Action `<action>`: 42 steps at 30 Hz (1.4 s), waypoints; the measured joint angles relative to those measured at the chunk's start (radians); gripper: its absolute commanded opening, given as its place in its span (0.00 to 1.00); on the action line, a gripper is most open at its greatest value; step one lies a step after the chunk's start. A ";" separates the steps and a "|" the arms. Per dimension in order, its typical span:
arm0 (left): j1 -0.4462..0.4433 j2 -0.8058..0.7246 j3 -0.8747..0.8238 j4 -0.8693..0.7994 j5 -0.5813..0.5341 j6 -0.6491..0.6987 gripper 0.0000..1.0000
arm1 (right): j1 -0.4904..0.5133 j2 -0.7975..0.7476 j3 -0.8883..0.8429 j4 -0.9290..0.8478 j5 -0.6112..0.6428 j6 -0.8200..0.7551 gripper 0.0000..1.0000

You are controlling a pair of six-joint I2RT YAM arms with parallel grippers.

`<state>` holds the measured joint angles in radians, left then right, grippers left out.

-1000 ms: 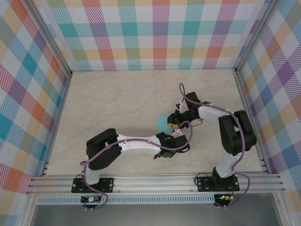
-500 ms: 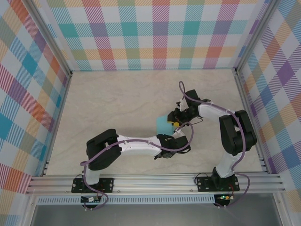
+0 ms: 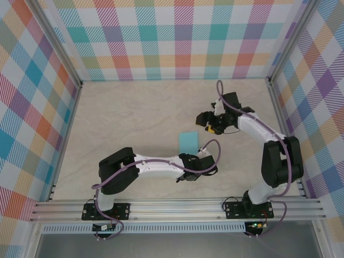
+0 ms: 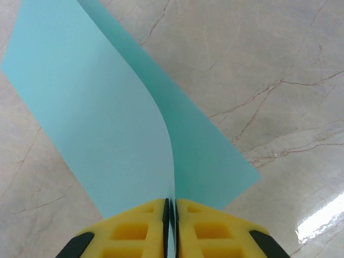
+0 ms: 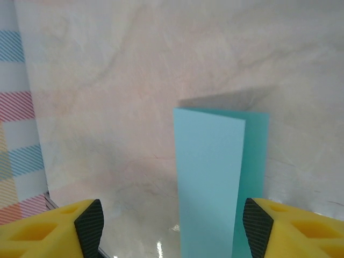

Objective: Fold a paper plane with a square sheet of paper (fold left side to right side)
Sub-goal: Fold the triangle a second time at the center of the table.

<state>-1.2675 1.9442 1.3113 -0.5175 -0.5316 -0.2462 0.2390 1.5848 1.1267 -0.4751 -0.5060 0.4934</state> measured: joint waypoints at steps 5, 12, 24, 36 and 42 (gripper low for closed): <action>0.005 -0.002 -0.015 0.022 0.034 -0.021 0.10 | -0.109 -0.169 -0.100 0.010 0.002 -0.006 0.80; 0.040 -0.045 -0.032 0.029 0.104 -0.053 0.10 | -0.166 -0.231 -0.289 0.021 -0.016 -0.013 0.38; 0.158 -0.153 -0.163 0.133 0.280 -0.140 0.09 | -0.096 -0.263 -0.576 0.216 -0.155 0.092 0.08; 0.246 -0.239 -0.261 0.233 0.420 -0.172 0.10 | 0.123 -0.130 -0.601 0.336 -0.154 0.152 0.04; 0.259 -0.250 -0.275 0.263 0.463 -0.185 0.10 | 0.173 -0.053 -0.560 0.324 -0.114 0.154 0.04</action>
<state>-1.0088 1.6943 1.0367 -0.2546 -0.0689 -0.4313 0.4118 1.5322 0.5671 -0.1509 -0.6205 0.6476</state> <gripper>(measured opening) 0.100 0.046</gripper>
